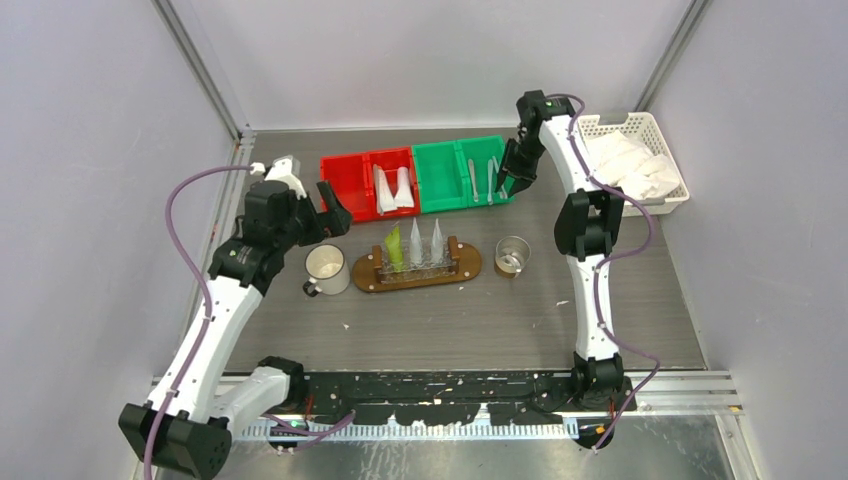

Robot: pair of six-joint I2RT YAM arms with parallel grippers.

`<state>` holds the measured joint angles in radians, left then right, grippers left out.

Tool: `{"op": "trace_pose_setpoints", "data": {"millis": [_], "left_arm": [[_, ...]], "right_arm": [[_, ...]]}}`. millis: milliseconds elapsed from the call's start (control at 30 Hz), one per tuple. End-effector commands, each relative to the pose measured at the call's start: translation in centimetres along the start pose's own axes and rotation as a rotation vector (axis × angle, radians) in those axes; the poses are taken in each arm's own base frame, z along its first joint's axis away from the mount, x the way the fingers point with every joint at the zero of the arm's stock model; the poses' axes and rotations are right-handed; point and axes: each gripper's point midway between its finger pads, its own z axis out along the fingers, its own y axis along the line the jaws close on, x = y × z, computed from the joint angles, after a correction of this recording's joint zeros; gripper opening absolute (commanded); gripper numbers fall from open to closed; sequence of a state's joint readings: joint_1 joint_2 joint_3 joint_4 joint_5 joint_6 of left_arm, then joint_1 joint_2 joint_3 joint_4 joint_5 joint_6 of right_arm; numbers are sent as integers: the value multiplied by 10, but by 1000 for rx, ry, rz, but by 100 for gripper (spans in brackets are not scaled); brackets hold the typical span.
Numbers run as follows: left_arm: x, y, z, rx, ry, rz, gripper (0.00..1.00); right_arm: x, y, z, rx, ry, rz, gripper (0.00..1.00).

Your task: Prepare toiletry sets of a toothbrush and toothpaste on the tray

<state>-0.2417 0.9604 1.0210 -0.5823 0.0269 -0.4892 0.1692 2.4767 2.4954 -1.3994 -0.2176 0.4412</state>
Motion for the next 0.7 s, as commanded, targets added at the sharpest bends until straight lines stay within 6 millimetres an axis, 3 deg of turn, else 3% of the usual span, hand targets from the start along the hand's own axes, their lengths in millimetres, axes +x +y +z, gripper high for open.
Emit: {"op": "trace_pose_setpoints", "data": {"millis": [0, 333, 500, 667], "left_arm": [[8, 9, 8, -32, 29, 9, 100], [15, 14, 15, -51, 55, 28, 100], [14, 14, 14, -51, 54, 32, 100], [14, 14, 14, -50, 53, 39, 100]], "right_arm": [[-13, 18, -7, -46, -69, -50, 41], [-13, 55, 6, -145, -74, -78, 41], [-16, 56, 18, -121, -88, -68, 41], [-29, 57, 6, -98, -172, -79, 41]]}}
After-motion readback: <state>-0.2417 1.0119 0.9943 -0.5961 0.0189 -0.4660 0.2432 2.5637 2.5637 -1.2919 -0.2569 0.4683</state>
